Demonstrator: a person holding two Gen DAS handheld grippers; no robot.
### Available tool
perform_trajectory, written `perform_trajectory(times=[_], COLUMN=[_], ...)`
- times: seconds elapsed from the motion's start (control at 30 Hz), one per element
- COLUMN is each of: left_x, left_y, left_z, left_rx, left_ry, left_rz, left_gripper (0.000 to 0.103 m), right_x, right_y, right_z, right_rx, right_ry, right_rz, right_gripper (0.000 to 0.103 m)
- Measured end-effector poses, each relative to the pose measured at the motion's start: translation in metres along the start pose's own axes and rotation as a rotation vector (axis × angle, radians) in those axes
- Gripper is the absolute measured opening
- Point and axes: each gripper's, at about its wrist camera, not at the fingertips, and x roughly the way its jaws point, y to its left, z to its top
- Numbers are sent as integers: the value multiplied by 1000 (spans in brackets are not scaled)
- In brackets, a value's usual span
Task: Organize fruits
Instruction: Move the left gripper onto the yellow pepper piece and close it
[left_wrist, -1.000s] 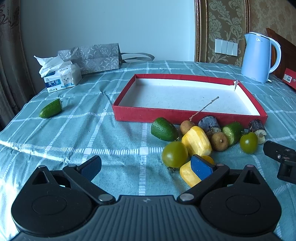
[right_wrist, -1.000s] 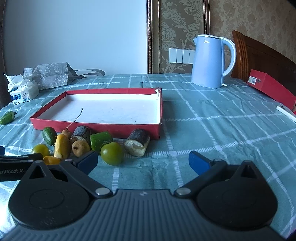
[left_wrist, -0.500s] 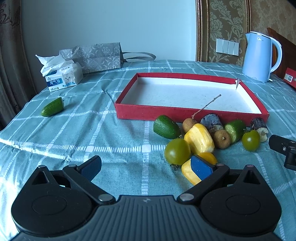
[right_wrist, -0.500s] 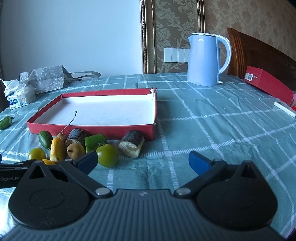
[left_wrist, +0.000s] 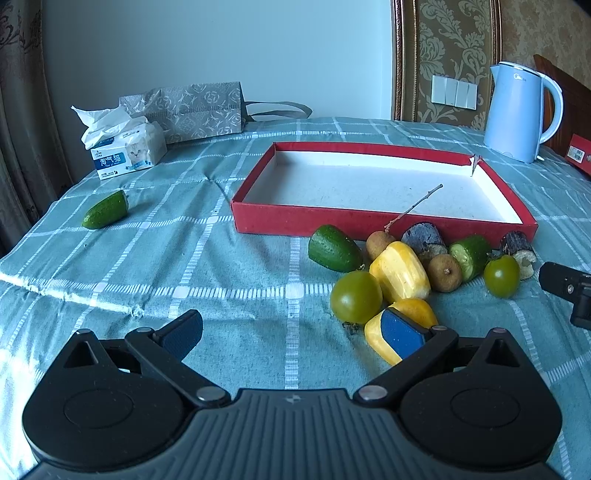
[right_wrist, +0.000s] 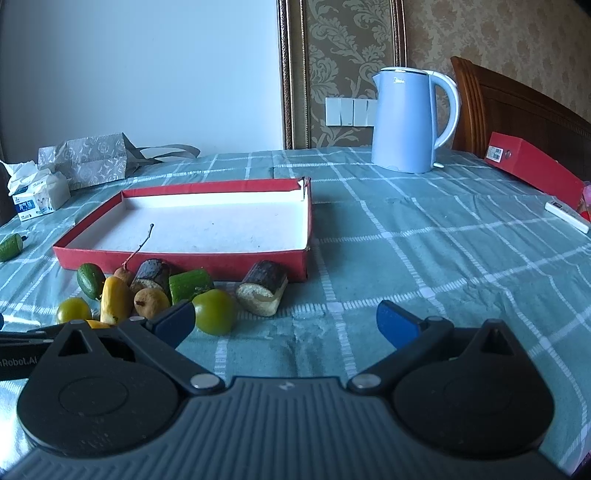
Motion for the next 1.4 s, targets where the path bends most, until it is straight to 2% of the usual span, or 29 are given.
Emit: perform_trajectory(times=[0.13, 0.23, 0.43, 0.63, 0.8, 1.13, 1.3, 1.4], left_x=[-1, -2, -15, -7, 3, 3, 9, 10], left_y=[2, 5, 2, -9, -11, -23, -40, -45], left_z=[0, -11, -25, -17, -11, -5, -3, -1], left_rx=[3, 50, 105, 79, 14, -89, -57, -75], left_ry=[44, 81, 36, 65, 94, 115, 117, 107], left_rz=[-19, -39, -78, -188, -231, -265, -214, -197], left_gripper=[103, 103, 103, 103, 103, 103, 103, 98], right_x=[1, 1, 7, 12, 10, 14, 17, 18], right_y=[-1, -3, -7, -8, -21, -37, -41, -45], right_z=[0, 1, 0, -2, 2, -1, -4, -6], right_rx=[4, 2, 18, 11, 39, 69, 88, 94], right_ry=[1, 1, 4, 14, -15, -34, -29, -31], right_rz=[-3, -13, -18, -26, -63, -81, -59, -55], right_gripper=[103, 103, 103, 103, 103, 103, 103, 103])
